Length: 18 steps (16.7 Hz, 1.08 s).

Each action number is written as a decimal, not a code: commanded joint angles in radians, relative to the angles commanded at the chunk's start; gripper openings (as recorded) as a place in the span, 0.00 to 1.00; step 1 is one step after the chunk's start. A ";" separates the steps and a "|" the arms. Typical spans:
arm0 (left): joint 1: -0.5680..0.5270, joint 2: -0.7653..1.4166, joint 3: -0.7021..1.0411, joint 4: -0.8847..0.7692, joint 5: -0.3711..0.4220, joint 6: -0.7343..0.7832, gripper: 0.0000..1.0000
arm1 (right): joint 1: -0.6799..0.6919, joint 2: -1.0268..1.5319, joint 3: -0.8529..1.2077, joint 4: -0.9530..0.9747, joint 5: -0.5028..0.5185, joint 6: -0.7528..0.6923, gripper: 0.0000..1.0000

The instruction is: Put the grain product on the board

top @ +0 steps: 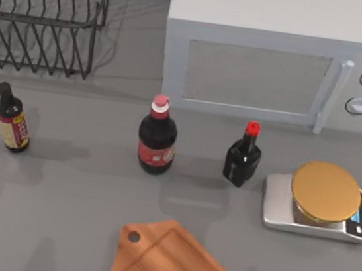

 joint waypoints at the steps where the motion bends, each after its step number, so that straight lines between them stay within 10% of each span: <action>1: 0.011 0.094 0.073 -0.051 0.000 0.009 1.00 | 0.000 0.000 0.000 0.000 0.000 0.000 1.00; 11: 0.122 1.218 0.818 -0.602 0.004 0.104 1.00 | 0.000 0.000 0.000 0.000 0.000 0.000 1.00; 18: 0.173 1.624 1.162 -0.818 0.007 0.144 1.00 | 0.000 0.000 0.000 0.000 0.000 0.000 1.00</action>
